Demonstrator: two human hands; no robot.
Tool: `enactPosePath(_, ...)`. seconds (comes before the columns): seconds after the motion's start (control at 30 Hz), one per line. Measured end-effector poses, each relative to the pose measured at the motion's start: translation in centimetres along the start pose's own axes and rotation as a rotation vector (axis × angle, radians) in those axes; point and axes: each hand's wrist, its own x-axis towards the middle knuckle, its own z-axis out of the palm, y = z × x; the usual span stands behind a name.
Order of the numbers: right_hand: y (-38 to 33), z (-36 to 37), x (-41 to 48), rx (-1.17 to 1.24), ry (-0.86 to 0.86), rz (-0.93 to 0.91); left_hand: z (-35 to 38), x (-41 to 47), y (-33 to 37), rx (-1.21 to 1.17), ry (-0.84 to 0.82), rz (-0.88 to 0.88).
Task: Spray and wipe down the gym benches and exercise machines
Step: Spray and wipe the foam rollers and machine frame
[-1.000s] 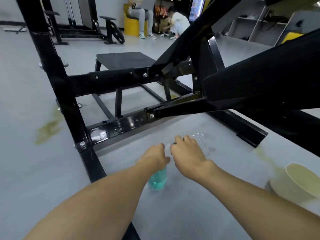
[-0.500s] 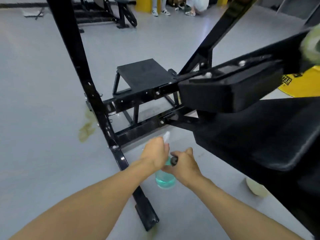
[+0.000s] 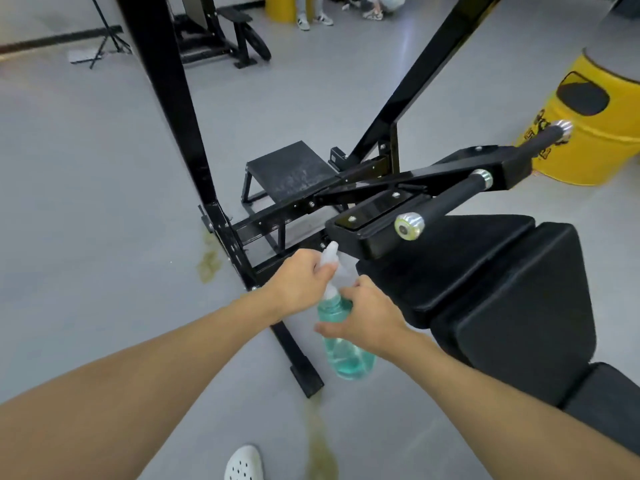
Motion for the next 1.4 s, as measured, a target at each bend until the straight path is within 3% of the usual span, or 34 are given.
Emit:
enactPosePath(0.2,1.8,-6.9,-6.6,0.043,0.067,-0.104,0.8,-5.2,8.1,-0.044,-0.091,0.144)
enactPosePath(0.33,3.5,-11.2,-9.0,0.234,0.082,-0.068,3.0,-7.7,11.1,0.004,-0.055,0.150)
enactPosePath(0.53,4.2,-15.3,-10.7,0.352,-0.017,-0.152,4.7,-9.0,13.1,-0.093,0.074,0.274)
enactPosePath(0.67,4.5,-15.8,-10.6,0.407,-0.105,-0.164,3.5,-8.6,13.1,-0.006,-0.069,0.333)
enactPosePath(0.73,4.4,-16.2,-10.4,0.438,-0.140,-0.155,3.2,-8.4,13.3,-0.033,-0.096,0.305)
enactPosePath(0.87,3.0,-17.1,-10.0,0.509,-0.262,-0.214,3.9,-8.0,15.2,-0.338,-0.085,0.126)
enactPosePath(1.0,2.8,-17.6,-9.2,0.466,-0.274,-0.146,5.0,-6.6,16.2,-0.355,0.080,0.129)
enactPosePath(1.1,4.2,-18.7,-8.9,0.370,-0.342,-0.045,5.7,-5.8,16.1,-0.249,0.051,0.107)
enactPosePath(1.3,8.8,-20.9,-7.9,0.305,-0.119,0.119,6.6,-3.9,16.1,-0.153,0.019,-0.027)
enactPosePath(1.4,10.1,-21.4,-7.1,0.320,-0.115,0.128,7.3,-2.1,16.4,-0.138,0.051,-0.138)
